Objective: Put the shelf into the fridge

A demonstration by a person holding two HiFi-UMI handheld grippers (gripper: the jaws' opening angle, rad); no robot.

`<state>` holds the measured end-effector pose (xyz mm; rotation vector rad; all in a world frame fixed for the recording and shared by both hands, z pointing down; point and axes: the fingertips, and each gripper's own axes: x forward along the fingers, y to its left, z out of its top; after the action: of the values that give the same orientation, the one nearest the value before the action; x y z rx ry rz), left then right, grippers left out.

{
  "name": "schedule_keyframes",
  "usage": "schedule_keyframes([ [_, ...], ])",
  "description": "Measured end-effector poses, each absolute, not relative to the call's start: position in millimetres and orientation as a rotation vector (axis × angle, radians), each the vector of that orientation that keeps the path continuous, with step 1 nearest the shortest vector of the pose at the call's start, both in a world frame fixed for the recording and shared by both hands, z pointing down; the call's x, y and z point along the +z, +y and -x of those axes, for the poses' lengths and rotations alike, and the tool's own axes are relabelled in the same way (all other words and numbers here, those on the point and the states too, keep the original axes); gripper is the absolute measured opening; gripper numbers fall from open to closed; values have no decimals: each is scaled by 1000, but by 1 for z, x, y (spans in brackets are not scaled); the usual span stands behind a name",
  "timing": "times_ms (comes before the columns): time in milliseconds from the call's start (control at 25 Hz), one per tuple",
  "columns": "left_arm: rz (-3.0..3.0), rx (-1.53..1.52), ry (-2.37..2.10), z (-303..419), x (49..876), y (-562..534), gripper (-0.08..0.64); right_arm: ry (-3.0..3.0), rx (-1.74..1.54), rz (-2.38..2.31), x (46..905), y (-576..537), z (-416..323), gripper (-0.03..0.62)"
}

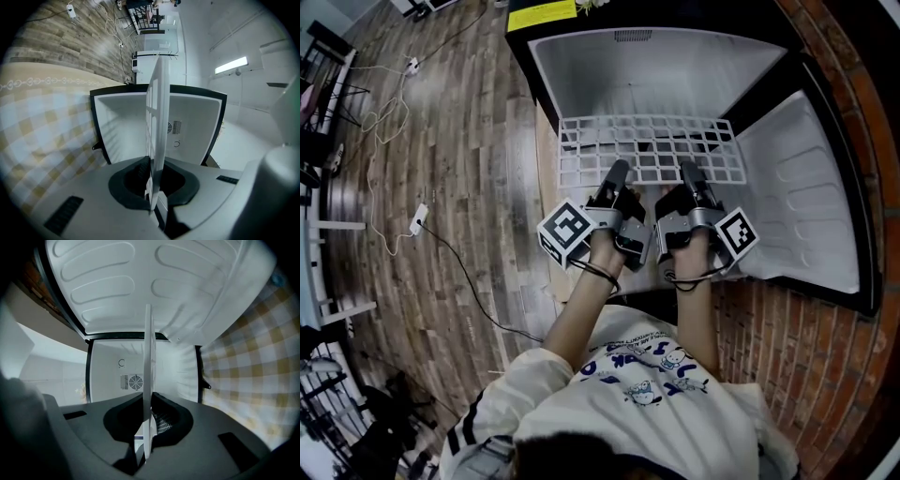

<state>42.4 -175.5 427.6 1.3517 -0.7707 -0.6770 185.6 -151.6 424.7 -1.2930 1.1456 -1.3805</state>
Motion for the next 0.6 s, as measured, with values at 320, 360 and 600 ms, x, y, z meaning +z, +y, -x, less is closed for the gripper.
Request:
schedule_keyframes([
  [320,-1349,-692,-772,-45,437,-174,40,1167,-1378,1295,432,-154,-189,43],
  [360,-1351,-693,-772,-45,436,-174,40,1168,-1378,1293,432,-154,-189,41],
  [600,-1340,-714,-788,-41,431,-173,40,1188,-1395,1282,427,-156,-185,41],
])
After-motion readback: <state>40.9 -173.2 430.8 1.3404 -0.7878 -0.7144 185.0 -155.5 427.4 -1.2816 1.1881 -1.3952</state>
